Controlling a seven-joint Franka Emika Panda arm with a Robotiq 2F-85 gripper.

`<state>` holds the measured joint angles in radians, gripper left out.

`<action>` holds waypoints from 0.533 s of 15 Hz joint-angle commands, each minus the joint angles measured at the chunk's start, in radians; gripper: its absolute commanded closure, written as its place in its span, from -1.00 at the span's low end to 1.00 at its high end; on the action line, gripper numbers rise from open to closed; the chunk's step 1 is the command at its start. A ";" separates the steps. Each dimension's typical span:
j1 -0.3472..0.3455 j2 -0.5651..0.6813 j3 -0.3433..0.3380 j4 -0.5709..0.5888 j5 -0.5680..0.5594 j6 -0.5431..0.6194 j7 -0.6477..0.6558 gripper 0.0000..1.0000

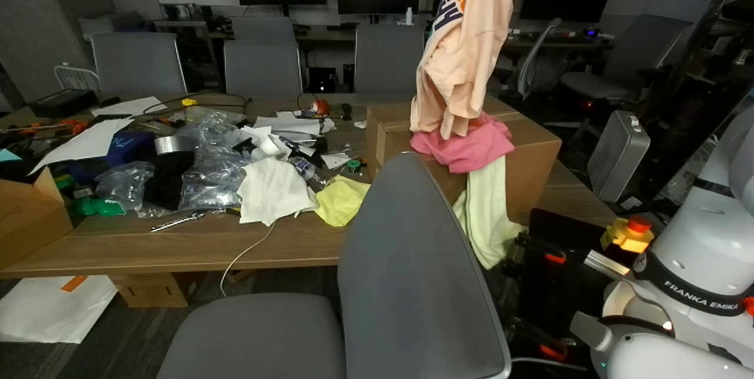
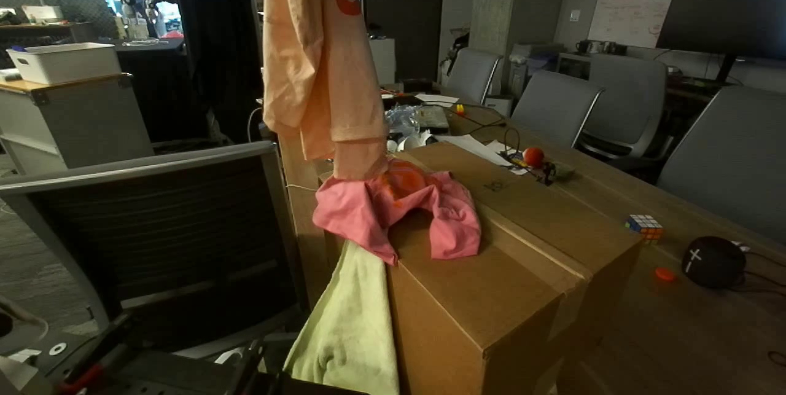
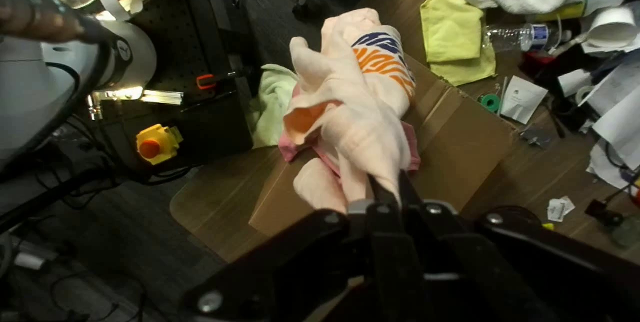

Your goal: Pick up the clothes from the headrest of the chair and put them on the box

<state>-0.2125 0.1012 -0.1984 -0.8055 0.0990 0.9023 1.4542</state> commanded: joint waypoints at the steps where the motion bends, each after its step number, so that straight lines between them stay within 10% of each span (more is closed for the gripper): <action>1: 0.022 0.110 -0.003 0.210 -0.088 -0.089 0.110 0.98; 8: 0.147 0.166 -0.003 0.241 -0.423 -0.058 0.197 0.98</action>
<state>-0.1173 0.2064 -0.1980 -0.6467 -0.2136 0.8670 1.5950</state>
